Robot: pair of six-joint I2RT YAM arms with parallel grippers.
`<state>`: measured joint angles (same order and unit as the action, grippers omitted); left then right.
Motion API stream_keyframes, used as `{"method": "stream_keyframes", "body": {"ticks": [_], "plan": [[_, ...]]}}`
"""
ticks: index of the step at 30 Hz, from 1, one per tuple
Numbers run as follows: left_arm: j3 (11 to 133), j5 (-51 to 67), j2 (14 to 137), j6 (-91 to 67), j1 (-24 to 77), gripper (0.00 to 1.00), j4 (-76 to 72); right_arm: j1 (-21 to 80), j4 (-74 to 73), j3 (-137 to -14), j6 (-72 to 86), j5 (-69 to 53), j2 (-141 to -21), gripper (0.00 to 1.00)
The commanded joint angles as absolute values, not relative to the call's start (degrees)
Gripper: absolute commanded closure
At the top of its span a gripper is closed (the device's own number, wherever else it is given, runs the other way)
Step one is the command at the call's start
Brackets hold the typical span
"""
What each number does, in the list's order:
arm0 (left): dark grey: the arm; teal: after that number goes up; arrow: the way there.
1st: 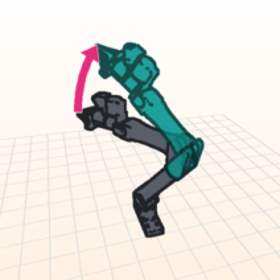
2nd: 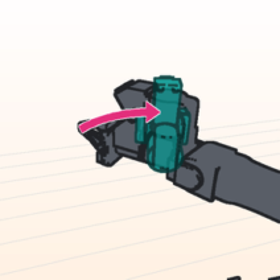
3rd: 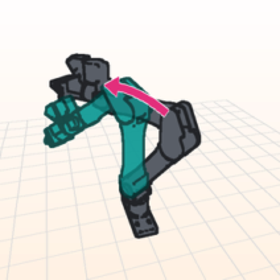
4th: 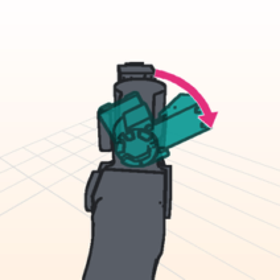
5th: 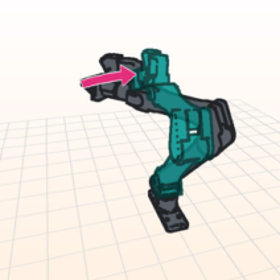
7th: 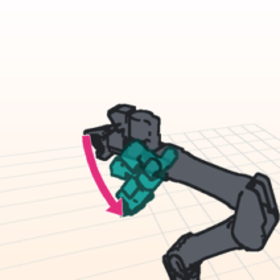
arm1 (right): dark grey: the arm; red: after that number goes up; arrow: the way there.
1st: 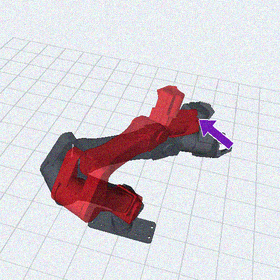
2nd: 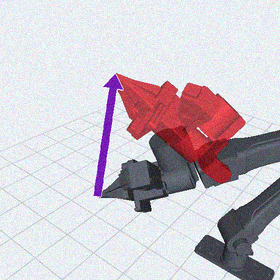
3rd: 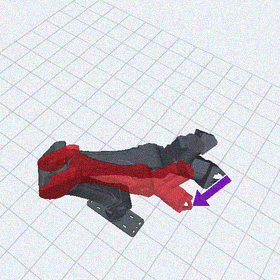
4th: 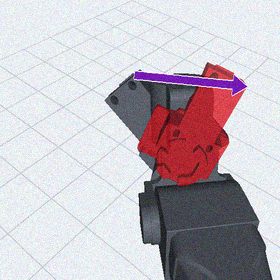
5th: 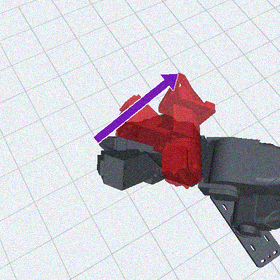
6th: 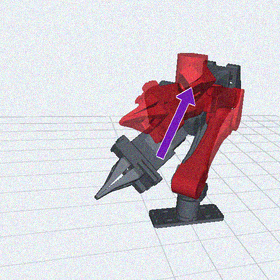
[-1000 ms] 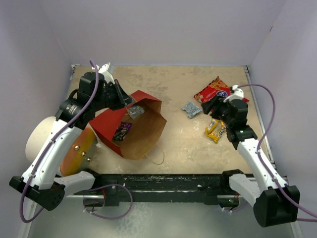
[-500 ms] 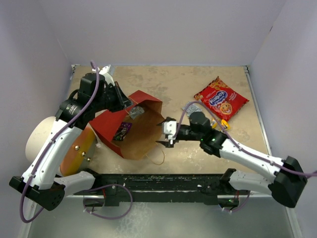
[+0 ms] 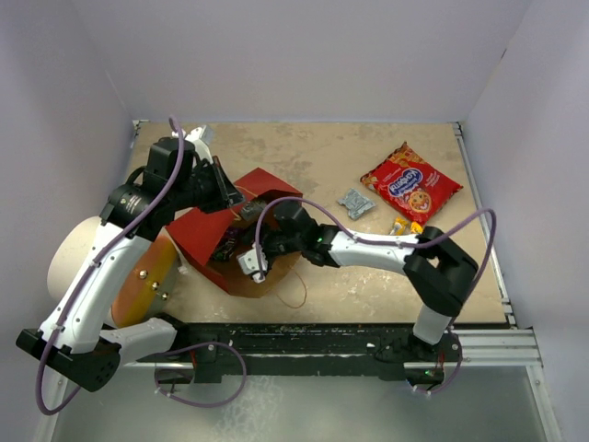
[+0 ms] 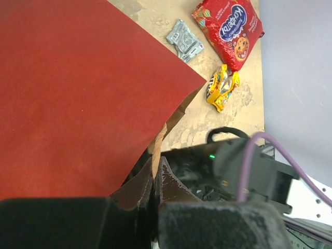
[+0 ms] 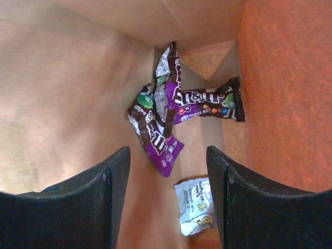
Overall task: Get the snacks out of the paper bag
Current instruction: Take out the snack from the paper bag.
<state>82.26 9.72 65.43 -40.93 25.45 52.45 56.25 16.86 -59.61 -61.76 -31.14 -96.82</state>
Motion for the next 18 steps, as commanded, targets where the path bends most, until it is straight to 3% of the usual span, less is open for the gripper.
{"method": "stream_keyframes", "body": {"ticks": [1,18], "plan": [[85.5,10.8,64.4,-40.7,25.0,1.0,52.7,56.5,18.4,-65.7,-69.7,-32.7,-102.3,0.38],[86.9,12.0,64.3,-41.5,25.0,1.0,54.1,56.5,14.5,-76.1,-73.3,-32.8,-116.8,0.46]]}}
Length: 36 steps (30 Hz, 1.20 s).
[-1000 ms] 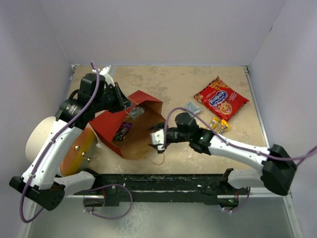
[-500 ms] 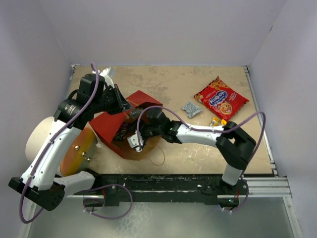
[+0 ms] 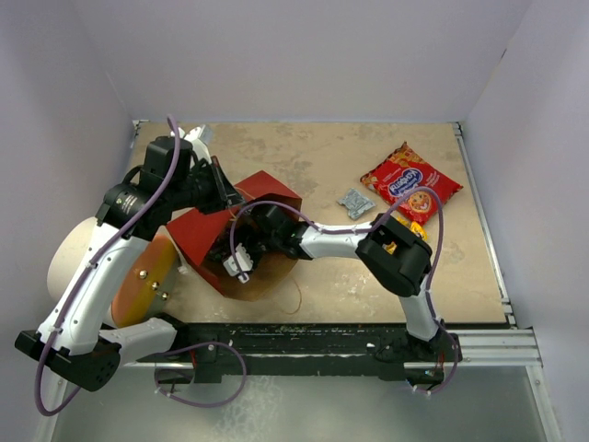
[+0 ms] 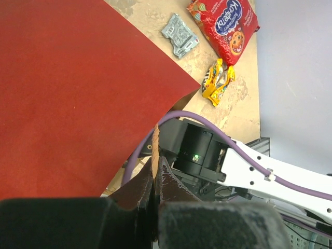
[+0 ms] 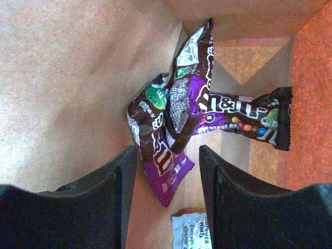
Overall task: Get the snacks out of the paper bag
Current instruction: Take out the snack from the paper bag.
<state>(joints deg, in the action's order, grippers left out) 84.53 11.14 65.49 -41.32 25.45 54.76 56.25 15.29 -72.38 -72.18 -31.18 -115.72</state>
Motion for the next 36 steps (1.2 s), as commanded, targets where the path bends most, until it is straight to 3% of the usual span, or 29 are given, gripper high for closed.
{"method": "stream_keyframes", "body": {"ticks": [1,14,19,24,27,32,36], "plan": [[86.8,12.1,64.3,-41.6,25.0,1.0,54.0,56.5,14.2,-76.6,-73.4,-32.8,-117.3,0.46],[88.4,14.2,66.4,-41.2,25.0,1.0,51.5,56.6,10.7,-80.5,-74.6,-29.8,-122.8,0.46],[88.5,15.1,66.8,-41.2,25.0,1.0,51.0,56.6,10.9,-82.3,-74.5,-28.8,-125.3,0.56],[88.4,15.0,66.5,-41.2,25.0,1.0,51.3,56.6,11.3,-83.9,-74.3,-29.6,-127.3,0.58],[88.4,14.8,66.3,-41.2,25.0,1.0,51.4,56.6,11.2,-83.8,-73.8,-30.1,-127.3,0.67],[88.4,14.1,66.0,-41.3,25.0,1.0,51.6,56.3,11.9,-80.4,-72.3,-32.8,-124.3,0.69],[88.5,13.2,65.7,-41.2,25.0,1.0,52.1,55.2,12.7,-77.5,-71.6,-35.5,-122.2,0.88]]}}
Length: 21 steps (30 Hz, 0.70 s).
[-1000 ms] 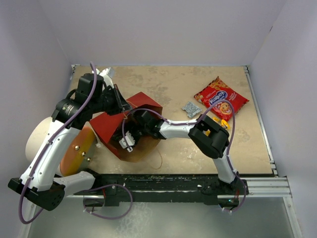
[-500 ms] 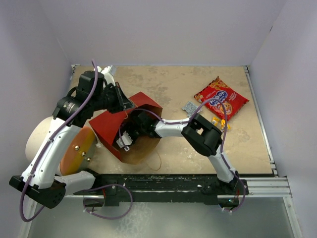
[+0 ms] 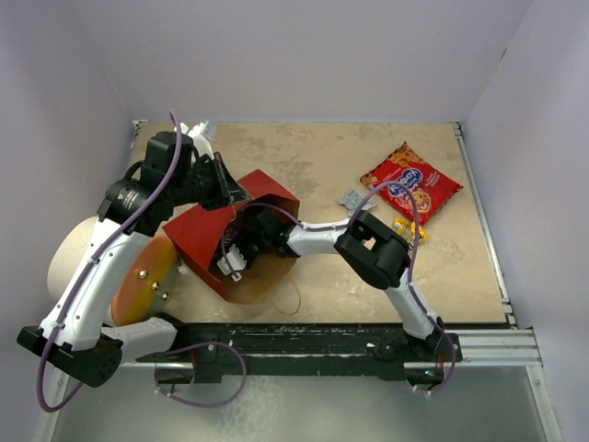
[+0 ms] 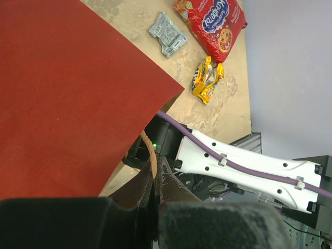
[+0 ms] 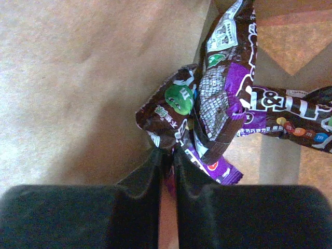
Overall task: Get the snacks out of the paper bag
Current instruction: Take out the snack from the paper bag.
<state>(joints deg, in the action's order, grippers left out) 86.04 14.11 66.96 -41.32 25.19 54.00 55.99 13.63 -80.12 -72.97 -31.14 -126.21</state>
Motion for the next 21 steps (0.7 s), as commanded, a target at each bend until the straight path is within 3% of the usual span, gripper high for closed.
{"method": "stream_keyframes", "body": {"ticks": [1,9,21], "plan": [[88.6,13.0,65.7,-41.1,25.0,1.0,52.3,55.0,12.8,-77.1,-71.6,-35.9,-121.8,0.9],[88.9,11.9,65.8,-40.6,25.0,1.0,53.2,54.9,15.8,-73.7,-69.4,-35.6,-116.0,0.94],[86.2,12.2,66.1,-41.7,25.0,1.0,48.0,55.5,18.4,-60.0,-50.9,-35.8,-93.8,1.0]]}}
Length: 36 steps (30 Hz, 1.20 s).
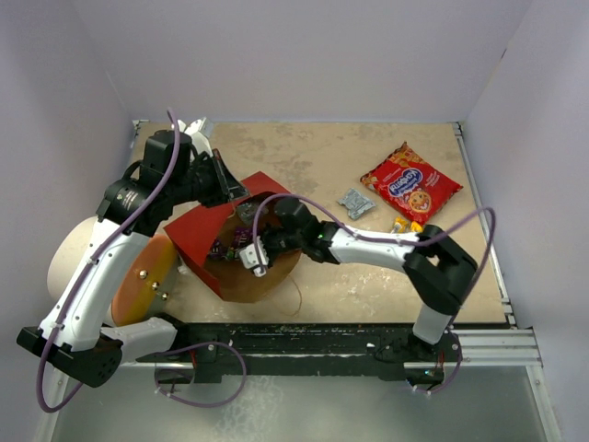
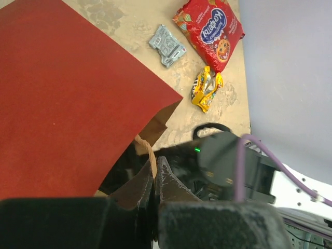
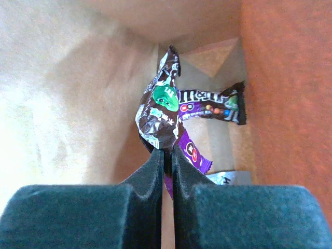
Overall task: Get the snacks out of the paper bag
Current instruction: Take out the snack from the paper bag, then place the snack at the center of the board.
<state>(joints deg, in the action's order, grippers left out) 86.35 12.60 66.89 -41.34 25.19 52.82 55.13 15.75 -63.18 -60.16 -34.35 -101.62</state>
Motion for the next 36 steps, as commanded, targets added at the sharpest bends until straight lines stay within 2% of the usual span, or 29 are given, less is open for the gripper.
{"method": "stream_keyframes", "body": {"ticks": [1,13,16,21,24,28,31,33,36], "plan": [[86.1,12.1,66.1,-41.7,25.0,1.0,47.7,55.5,17.6,-59.0,-49.1,-35.2,-91.5,1.0],[81.1,9.9,66.0,-42.5,24.9,1.0,41.5,55.5,-3.3,-51.4,-27.8,-25.6,-56.9,1.0],[80.8,9.6,66.9,-42.5,24.9,1.0,40.3,55.4,-4.0,-49.9,-17.6,-14.0,-49.0,1.0],[80.5,10.2,68.1,-42.5,24.8,1.0,38.3,55.3,-3.2,-46.4,3.9,14.9,-40.1,1.0],[80.6,10.4,68.5,-42.6,24.8,1.0,37.8,55.1,-8.1,-47.7,19.4,34.2,-40.4,1.0],[80.6,10.0,68.3,-42.7,24.8,1.0,38.0,51.1,-22.7,-53.6,36.3,46.3,-48.0,1.0],[80.4,9.8,67.8,-42.9,24.8,1.0,38.3,40.0,-29.1,-56.6,45.4,41.0,-54.7,1.0],[80.4,9.8,67.6,-43.0,24.8,1.0,38.5,31.3,-29.0,-57.2,48.3,31.5,-58.8,1.0],[80.3,9.9,67.1,-43.0,24.8,1.0,39.0,24.3,-29.3,-61.6,54.5,22.9,-67.1,1.0]]}}
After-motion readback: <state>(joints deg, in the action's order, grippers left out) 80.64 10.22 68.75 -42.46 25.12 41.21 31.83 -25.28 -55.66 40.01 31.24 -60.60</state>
